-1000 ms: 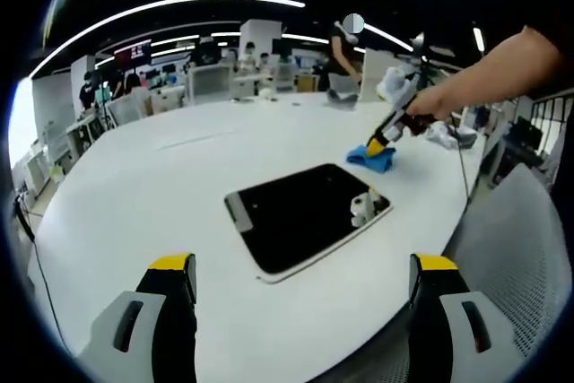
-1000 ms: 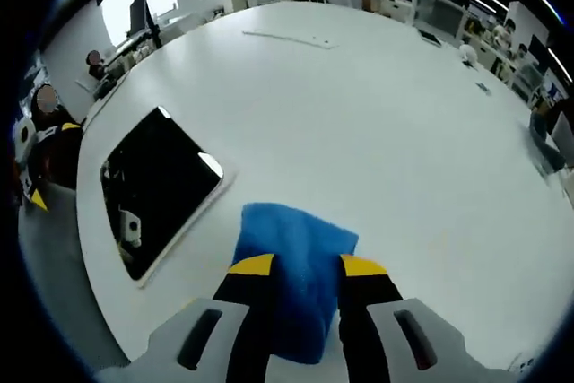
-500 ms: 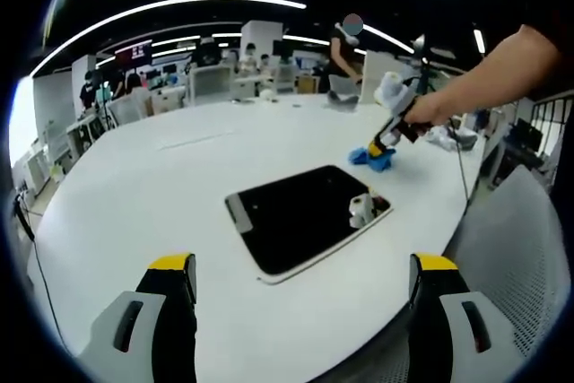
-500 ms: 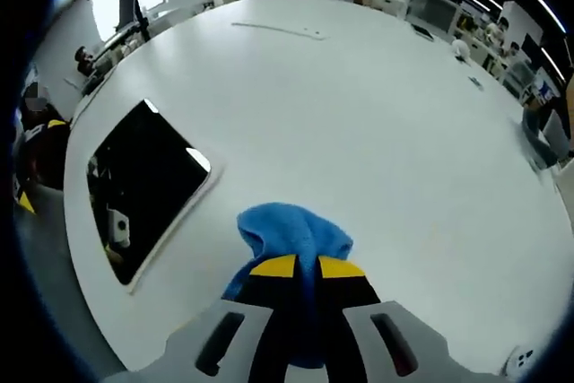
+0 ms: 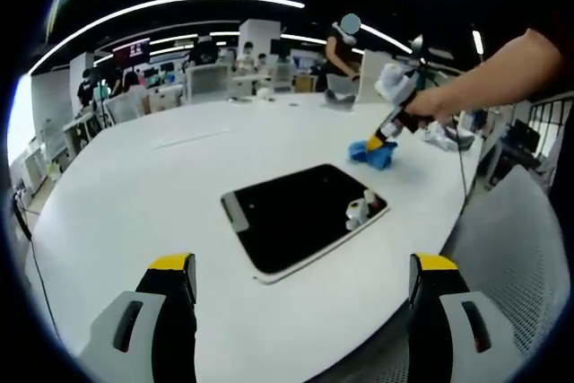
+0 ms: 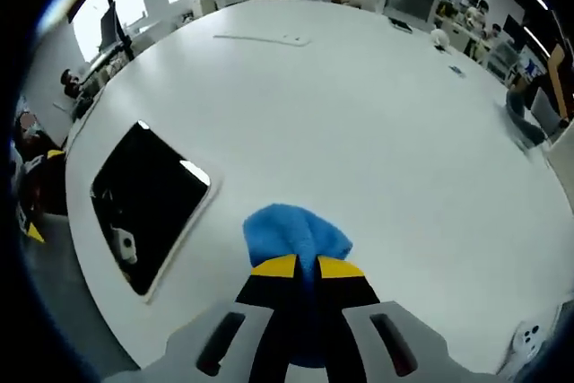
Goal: Wipe the mirror surface with the cleaning cloth until all visible marks leave the cleaned area.
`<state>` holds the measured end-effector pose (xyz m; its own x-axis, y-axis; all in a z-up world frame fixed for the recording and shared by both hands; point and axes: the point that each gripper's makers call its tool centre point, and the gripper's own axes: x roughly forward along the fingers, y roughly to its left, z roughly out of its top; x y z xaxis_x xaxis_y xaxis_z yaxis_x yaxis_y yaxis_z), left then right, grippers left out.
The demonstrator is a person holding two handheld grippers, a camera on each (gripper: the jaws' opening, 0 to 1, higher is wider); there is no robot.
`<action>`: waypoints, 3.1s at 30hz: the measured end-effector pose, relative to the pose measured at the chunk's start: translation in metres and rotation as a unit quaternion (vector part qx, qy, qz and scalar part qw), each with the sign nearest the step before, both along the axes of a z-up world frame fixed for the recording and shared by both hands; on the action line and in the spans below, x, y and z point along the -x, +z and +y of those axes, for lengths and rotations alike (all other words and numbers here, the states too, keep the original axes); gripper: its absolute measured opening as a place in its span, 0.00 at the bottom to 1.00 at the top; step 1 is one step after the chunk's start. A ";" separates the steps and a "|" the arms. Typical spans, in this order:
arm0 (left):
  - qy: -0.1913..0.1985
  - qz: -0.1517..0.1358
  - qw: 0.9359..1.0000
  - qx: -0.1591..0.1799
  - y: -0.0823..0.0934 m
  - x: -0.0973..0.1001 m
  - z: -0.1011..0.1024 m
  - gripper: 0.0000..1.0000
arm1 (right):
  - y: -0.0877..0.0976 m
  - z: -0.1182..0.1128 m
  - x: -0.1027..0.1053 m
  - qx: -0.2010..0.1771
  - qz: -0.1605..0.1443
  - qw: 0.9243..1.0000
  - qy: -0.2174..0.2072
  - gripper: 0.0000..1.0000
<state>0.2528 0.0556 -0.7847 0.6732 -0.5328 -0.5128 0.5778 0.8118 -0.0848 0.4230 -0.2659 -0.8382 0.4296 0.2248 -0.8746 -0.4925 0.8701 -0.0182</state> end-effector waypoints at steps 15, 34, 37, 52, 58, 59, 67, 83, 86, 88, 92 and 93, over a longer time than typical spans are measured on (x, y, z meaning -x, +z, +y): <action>0.003 -0.013 1.000 0.003 0.004 -0.001 0.000 0.99 | 0.036 -0.010 0.000 -0.002 -0.014 1.000 -0.020 0.02; 0.007 -0.019 1.000 -0.002 0.006 -0.003 0.003 0.99 | 0.041 -0.003 0.004 -0.003 -0.010 1.000 -0.025 0.02; 0.006 -0.019 1.000 -0.001 0.006 -0.002 0.002 0.99 | 0.041 0.001 0.005 -0.005 -0.007 1.000 -0.023 0.02; 0.009 -0.022 1.000 -0.005 0.006 -0.003 0.004 0.99 | 0.030 0.032 0.000 -0.015 -0.002 1.000 -0.009 0.02; 0.013 -0.023 1.000 -0.005 0.006 -0.004 0.005 0.99 | 0.021 0.046 0.000 -0.016 0.001 1.000 -0.007 0.02; 0.014 -0.024 1.000 -0.005 0.007 -0.005 0.006 0.99 | 0.020 0.048 0.001 -0.017 0.001 1.000 -0.006 0.02; 0.015 -0.022 1.000 -0.007 0.006 -0.005 0.006 0.99 | 0.014 0.063 -0.002 -0.027 0.001 1.000 -0.003 0.02; 0.013 -0.015 1.000 0.001 0.005 -0.004 0.004 0.99 | 0.010 0.098 0.000 -0.038 0.007 0.999 0.011 0.02; 0.013 -0.015 1.000 0.001 0.006 -0.004 0.004 0.99 | 0.008 0.105 0.001 -0.039 0.009 0.999 0.015 0.02; 0.012 -0.015 1.000 0.001 0.006 -0.004 0.004 0.99 | 0.007 0.109 0.002 -0.038 0.010 0.999 0.018 0.02; 0.011 -0.014 1.000 0.001 0.005 -0.003 0.004 0.99 | 0.005 0.121 0.002 -0.039 0.012 0.999 0.025 0.02; 0.011 -0.014 1.000 0.000 0.005 -0.003 0.004 0.99 | 0.005 0.125 0.003 -0.040 0.013 0.999 0.026 0.02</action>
<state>0.2561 0.0594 -0.7798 0.6983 -0.5186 -0.4934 0.5625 0.8238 -0.0699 0.4203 -0.1407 -0.8333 0.3925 0.3162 -0.8637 -0.5371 0.8411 0.0639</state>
